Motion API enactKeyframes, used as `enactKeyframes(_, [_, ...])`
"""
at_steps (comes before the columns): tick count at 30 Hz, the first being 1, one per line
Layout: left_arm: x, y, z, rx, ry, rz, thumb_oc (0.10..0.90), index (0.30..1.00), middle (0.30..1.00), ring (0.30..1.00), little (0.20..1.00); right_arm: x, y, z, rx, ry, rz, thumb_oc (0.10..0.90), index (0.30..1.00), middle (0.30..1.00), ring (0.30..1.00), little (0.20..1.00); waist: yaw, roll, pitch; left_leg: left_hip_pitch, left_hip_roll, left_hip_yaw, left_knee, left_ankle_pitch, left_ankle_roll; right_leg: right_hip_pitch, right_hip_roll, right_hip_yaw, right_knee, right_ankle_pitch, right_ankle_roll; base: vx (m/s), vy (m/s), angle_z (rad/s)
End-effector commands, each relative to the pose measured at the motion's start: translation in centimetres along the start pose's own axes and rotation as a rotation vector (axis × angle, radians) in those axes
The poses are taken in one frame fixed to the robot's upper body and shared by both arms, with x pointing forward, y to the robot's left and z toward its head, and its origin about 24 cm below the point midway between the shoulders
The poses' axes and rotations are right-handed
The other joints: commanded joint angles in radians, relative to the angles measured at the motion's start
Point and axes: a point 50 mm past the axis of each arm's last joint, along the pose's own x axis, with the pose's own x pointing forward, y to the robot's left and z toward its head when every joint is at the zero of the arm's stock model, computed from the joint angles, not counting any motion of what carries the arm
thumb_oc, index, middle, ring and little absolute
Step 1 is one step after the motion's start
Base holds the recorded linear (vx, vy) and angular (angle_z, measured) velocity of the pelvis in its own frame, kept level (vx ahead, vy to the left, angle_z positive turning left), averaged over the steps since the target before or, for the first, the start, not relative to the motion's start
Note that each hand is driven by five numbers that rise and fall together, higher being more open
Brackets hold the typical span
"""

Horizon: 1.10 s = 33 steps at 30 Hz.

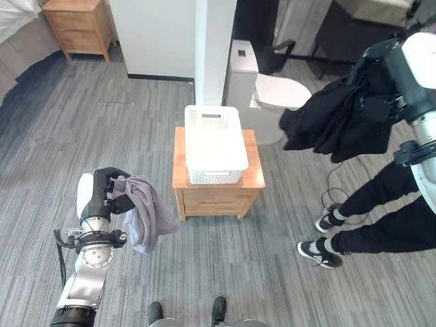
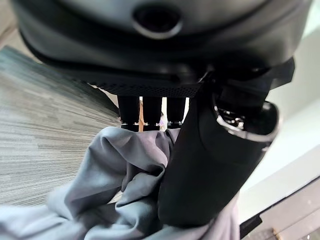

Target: Pick up bed clothes into laundry basket.

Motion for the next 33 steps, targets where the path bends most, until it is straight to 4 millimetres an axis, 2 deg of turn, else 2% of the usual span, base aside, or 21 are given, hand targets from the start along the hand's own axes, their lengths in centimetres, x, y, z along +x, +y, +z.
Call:
enactKeyframes(1, [2.3, 1.8, 5.7, -0.015, -0.296, 0.045, 0.4, 0.3, 0.3, 0.3, 0.3, 3.2, 0.2, 1.4, 0.029, -0.009, -0.094, 0.4, 0.3, 0.3, 0.3, 0.3, 0.054, -0.025, -0.13, -0.076, -0.016, -0.053, 0.046, -0.056, -0.001, 0.094, -0.228, -0.074, 0.008, -0.095, 0.164, 0.05, -0.134, 0.09])
enactKeyframes(3, [2.5, 1.0, 5.4, -0.036, -0.275, 0.02, 0.4, 0.3, 0.3, 0.3, 0.3, 4.2, 1.3, 1.5, 0.053, 0.016, -0.081, 0.4, 0.3, 0.3, 0.3, 0.3, 0.083, -0.029, -0.091, -0.151, -0.019, -0.055, 0.173, -0.071, -0.005, 0.12, -0.241, -0.115, 0.008, -0.115, 0.148, 0.02, -0.158, -0.08])
enactKeyframes(4, [2.7, 0.5, 5.4, -0.046, -0.266, 0.011, 0.4, 0.3, 0.3, 0.3, 0.3, 4.4, 1.7, 1.1, 0.061, 0.046, -0.08, 0.4, 0.3, 0.3, 0.3, 0.3, 0.084, -0.033, -0.072, -0.202, -0.011, -0.018, 0.227, -0.064, -0.008, 0.136, -0.249, -0.153, 0.008, -0.123, 0.144, -0.03, -0.09, -0.06])
enactKeyframes(5, [2.8, 0.5, 5.5, -0.047, -0.268, 0.012, 0.4, 0.3, 0.3, 0.3, 0.3, 4.5, 1.6, 1.1, 0.061, 0.045, -0.082, 0.4, 0.3, 0.3, 0.3, 0.3, 0.08, -0.032, -0.072, -0.21, -0.01, -0.023, 0.237, -0.068, -0.008, 0.134, -0.248, -0.157, 0.008, -0.124, 0.143, 0.06, -0.072, 0.4])
enactKeyframes(6, [3.0, 0.1, 5.5, -0.054, -0.258, 0.0, 0.4, 0.3, 0.3, 0.3, 0.3, 4.7, 1.9, 0.9, 0.046, 0.058, -0.071, 0.4, 0.3, 0.3, 0.3, 0.3, 0.081, -0.034, -0.072, -0.223, 0.002, 0.022, 0.233, -0.069, -0.019, 0.154, -0.246, -0.169, 0.008, -0.151, 0.149, 0.22, 0.033, 0.98])
enactKeyframes(7, [3.0, -0.4, 4.9, -0.036, -0.232, -0.025, 0.4, 0.3, 0.3, 0.3, 0.3, 4.4, 3.3, 0.1, 0.008, 0.096, -0.016, 0.4, 0.3, 0.3, 0.3, 0.3, 0.08, -0.013, -0.077, -0.254, 0.037, 0.135, 0.134, 0.027, -0.026, 0.177, -0.233, -0.209, 0.008, -0.172, 0.158, 0.29, 0.101, 1.29])
enactKeyframes(8, [3.1, -0.3, 4.6, -0.022, -0.218, -0.022, 0.4, 0.3, 0.3, 0.3, 0.3, 4.4, 3.3, -0.1, -0.003, 0.102, -0.014, 0.4, 0.3, 0.3, 0.3, 0.3, 0.083, -0.009, -0.077, -0.281, 0.061, 0.168, 0.106, 0.051, -0.031, 0.19, -0.236, -0.227, 0.008, -0.181, 0.161, 0.31, 0.176, 1.23])
enactKeyframes(10, [3.3, -0.5, 4.3, -0.008, -0.204, -0.022, 0.4, 0.3, 0.3, 0.3, 0.3, 4.2, 3.9, -0.5, -0.002, 0.124, 0.0, 0.4, 0.3, 0.3, 0.3, 0.3, 0.083, -0.008, -0.089, -0.301, 0.074, 0.177, 0.057, 0.079, -0.042, 0.202, -0.238, -0.245, 0.008, -0.2, 0.162, 0.29, 0.139, 0.9])
enactKeyframes(11, [2.9, -0.2, 3.3, 0.024, -0.176, -0.046, 0.4, 0.3, 0.3, 0.3, 0.3, 3.6, 5.4, -1.0, -0.01, 0.151, 0.063, 0.4, 0.3, 0.3, 0.3, 0.3, 0.073, 0.0, -0.117, -0.269, 0.058, 0.173, 0.007, 0.071, -0.027, 0.229, -0.24, -0.255, 0.008, -0.203, 0.18, 0.42, 0.196, 0.33])
enactKeyframes(12, [2.7, -0.2, 2.9, 0.034, -0.164, -0.053, 0.4, 0.3, 0.3, 0.3, 0.3, 3.5, 5.5, -1.6, -0.019, 0.177, 0.069, 0.4, 0.3, 0.3, 0.3, 0.3, 0.071, -0.005, -0.124, -0.264, 0.047, 0.168, 0.009, 0.072, -0.019, 0.246, -0.244, -0.251, 0.013, -0.197, 0.179, 0.52, 0.265, 0.02])
enactKeyframes(14, [2.8, 0.4, 2.3, 0.083, -0.145, -0.067, 0.4, 0.3, 0.3, 0.3, 0.3, 3.6, 5.6, -2.4, -0.02, 0.219, 0.073, 0.4, 0.3, 0.3, 0.3, 0.3, 0.067, -0.028, -0.119, -0.231, 0.019, 0.191, 0.009, 0.044, 0.006, 0.229, -0.273, -0.243, 0.135, -0.179, 0.185, 0.35, 0.164, -0.03])
enactKeyframes(17, [3.2, 1.2, 1.5, 0.15, -0.12, -0.043, 0.4, 0.3, 0.3, 0.3, 0.3, 4.7, 4.9, -2.4, 0.004, 0.246, 0.027, 0.4, 0.3, 0.3, 0.3, 0.3, 0.054, -0.054, -0.078, -0.165, -0.045, 0.208, 0.007, -0.033, 0.065, 0.096, -0.351, -0.163, 0.396, -0.082, 0.227, 0.21, 0.16, -0.2])
enactKeyframes(18, [3.2, 1.2, 1.5, 0.15, -0.12, -0.043, 0.4, 0.3, 0.3, 0.3, 0.3, 4.7, 4.8, -2.3, 0.004, 0.245, 0.026, 0.4, 0.3, 0.3, 0.3, 0.3, 0.055, -0.055, -0.079, -0.165, -0.046, 0.21, 0.007, -0.034, 0.066, 0.092, -0.353, -0.161, 0.399, -0.083, 0.228, 0.2, 0.137, 0.07])
enactKeyframes(19, [3.0, 1.4, 1.1, 0.163, -0.112, -0.044, 0.4, 0.3, 0.3, 0.3, 0.3, 5.3, 4.3, -2.1, 0.014, 0.242, 0.0, 0.4, 0.3, 0.3, 0.3, 0.3, 0.035, -0.05, -0.058, -0.128, -0.059, 0.202, -0.001, -0.063, 0.074, 0.006, -0.337, -0.101, 0.425, -0.082, 0.218, 0.22, 0.066, 0.18])
enactKeyframes(21, [3.1, 1.4, 1.0, 0.153, -0.109, -0.052, 0.4, 0.3, 0.3, 0.3, 0.3, 5.8, 2.7, -2.4, -0.015, 0.239, -0.029, 0.4, 0.3, 0.3, 0.3, 0.3, 0.007, -0.03, -0.045, -0.105, -0.058, 0.191, -0.005, -0.075, 0.061, -0.064, -0.295, -0.042, 0.329, -0.133, 0.205, 0.27, 0.002, -0.23])
enactKeyframes(22, [3.1, 1.3, 1.0, 0.138, -0.11, -0.061, 0.4, 0.3, 0.3, 0.3, 0.3, 6.2, 1.9, -2.3, -0.035, 0.228, -0.043, 0.4, 0.3, 0.3, 0.3, 0.3, -0.01, -0.017, -0.039, -0.093, -0.052, 0.181, -0.005, -0.082, 0.052, -0.071, -0.284, -0.018, 0.25, -0.126, 0.203, 0.24, -0.082, -0.07])
enactKeyframes(24, [2.9, 1.6, 0.5, 0.125, -0.091, -0.043, 0.4, 0.3, 0.3, 0.3, 0.3, 5.8, 1.2, -3.2, -0.051, 0.256, -0.064, 0.4, 0.3, 0.3, 0.3, 0.3, -0.037, -0.006, -0.032, -0.068, -0.036, 0.168, -0.007, -0.11, 0.042, -0.108, -0.305, 0.025, 0.124, -0.074, 0.226, 0.26, -0.105, 0.22])
enactKeyframes(25, [3.1, 1.9, 0.5, 0.135, -0.1, -0.06, 0.4, 0.3, 0.3, 0.3, 0.3, 5.5, 0.8, -3.8, -0.055, 0.271, -0.05, 0.4, 0.3, 0.3, 0.3, 0.3, -0.042, -0.011, -0.041, -0.06, -0.04, 0.15, -0.007, -0.113, 0.039, -0.096, -0.313, 0.039, 0.095, -0.08, 0.228, 0.23, -0.087, 0.37])
enactKeyframes(28, [2.3, 1.9, -1.0, 0.109, -0.026, -0.044, 0.4, 0.3, 0.3, 0.3, 0.3, 4.8, 1.2, -3.8, -0.036, 0.267, -0.043, 0.4, 0.3, 0.3, 0.3, 0.3, -0.048, -0.019, -0.052, -0.032, -0.04, 0.156, -0.005, -0.106, 0.033, -0.085, -0.317, 0.035, 0.094, -0.041, 0.227, 0.21, -0.124, 0.77])
enactKeyframes(32, [0.2, 1.4, -3.5, 0.091, 0.076, -0.051, 0.4, 0.3, 0.3, 0.3, 0.3, 3.7, 1.8, -3.1, 0.016, 0.226, -0.052, 0.4, 0.3, 0.3, 0.3, 0.3, -0.073, 0.003, -0.075, -0.01, -0.037, 0.15, -0.004, -0.116, 0.032, -0.043, -0.307, 0.026, 0.042, -0.028, 0.221, 0.18, -0.072, 0.22])
enactKeyframes(33, [-0.3, 1.3, -4.1, 0.092, 0.104, -0.049, 0.4, 0.3, 0.3, 0.3, 0.3, 2.9, 2.9, -2.7, 0.054, 0.217, -0.041, 0.4, 0.3, 0.3, 0.3, 0.3, -0.083, 0.011, -0.077, -0.007, -0.035, 0.147, -0.005, -0.117, 0.03, -0.03, -0.304, 0.021, 0.029, -0.028, 0.221, 0.16, -0.059, 0.34])
